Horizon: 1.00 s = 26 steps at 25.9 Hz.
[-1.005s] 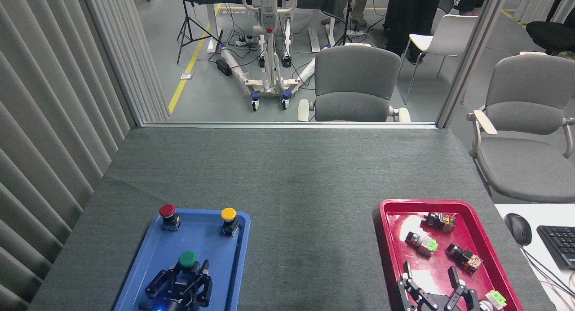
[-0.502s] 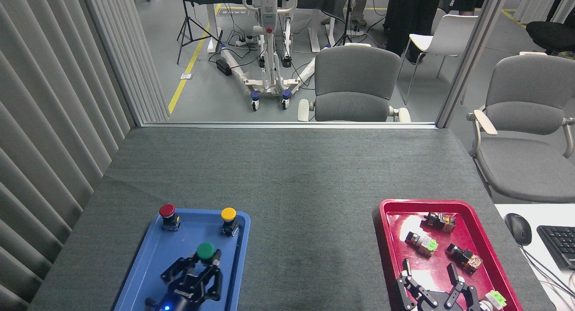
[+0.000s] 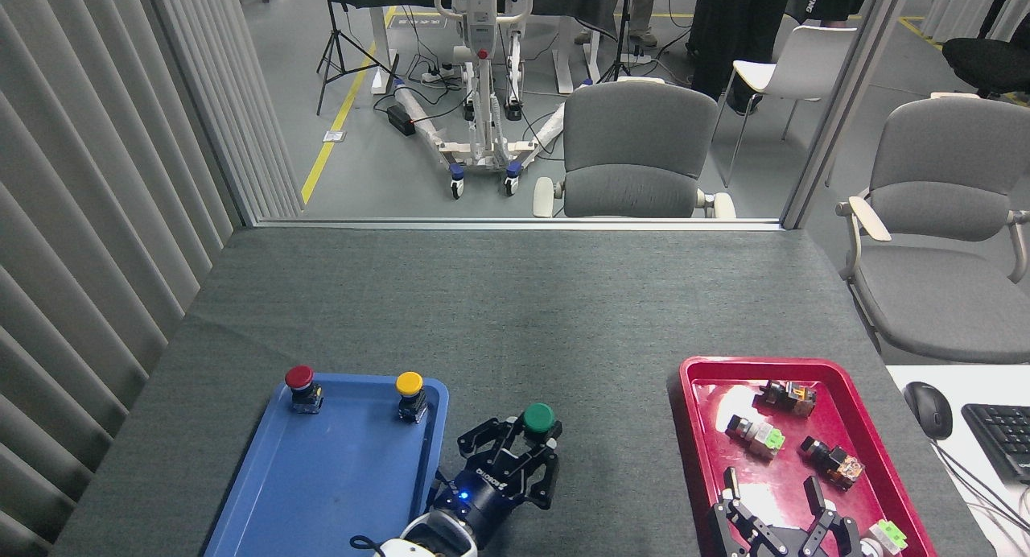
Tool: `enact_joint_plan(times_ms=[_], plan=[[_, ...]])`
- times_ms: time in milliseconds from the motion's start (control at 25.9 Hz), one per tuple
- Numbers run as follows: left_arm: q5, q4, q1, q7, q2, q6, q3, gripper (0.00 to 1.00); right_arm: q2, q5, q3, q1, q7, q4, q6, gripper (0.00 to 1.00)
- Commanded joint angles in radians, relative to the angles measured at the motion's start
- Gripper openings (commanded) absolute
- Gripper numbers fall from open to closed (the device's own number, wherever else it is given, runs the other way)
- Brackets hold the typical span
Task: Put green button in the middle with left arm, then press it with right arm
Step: 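Carry the green button off the blue tray toward the table middle, then set the green button down on the table and open the left gripper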
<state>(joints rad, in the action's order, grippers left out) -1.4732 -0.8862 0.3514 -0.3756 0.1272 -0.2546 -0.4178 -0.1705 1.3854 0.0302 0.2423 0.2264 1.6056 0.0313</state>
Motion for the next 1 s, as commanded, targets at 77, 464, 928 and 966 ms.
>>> enact_joint_plan(times_ms=[77, 464, 928, 966], plan=[[0.076, 0.044, 0.018, -0.005, 0.011, 0.124, -0.117, 0.00, -0.004, 0.000, 0.005, 0.003, -0.004, -0.003, -0.002, 1.00], [0.149, 0.181, 0.078, 0.004, 0.012, 0.120, -0.253, 0.00, 0.006, 0.009, 0.000, -0.005, -0.006, -0.006, -0.001, 1.00], [0.149, 0.213, 0.090, -0.005, 0.012, 0.110, -0.285, 0.92, 0.013, 0.011, -0.024, -0.014, -0.010, -0.012, 0.005, 1.00], [0.149, 0.214, 0.090, -0.005, 0.012, 0.110, -0.286, 1.00, 0.013, 0.011, -0.027, -0.023, -0.010, -0.012, 0.007, 1.00]])
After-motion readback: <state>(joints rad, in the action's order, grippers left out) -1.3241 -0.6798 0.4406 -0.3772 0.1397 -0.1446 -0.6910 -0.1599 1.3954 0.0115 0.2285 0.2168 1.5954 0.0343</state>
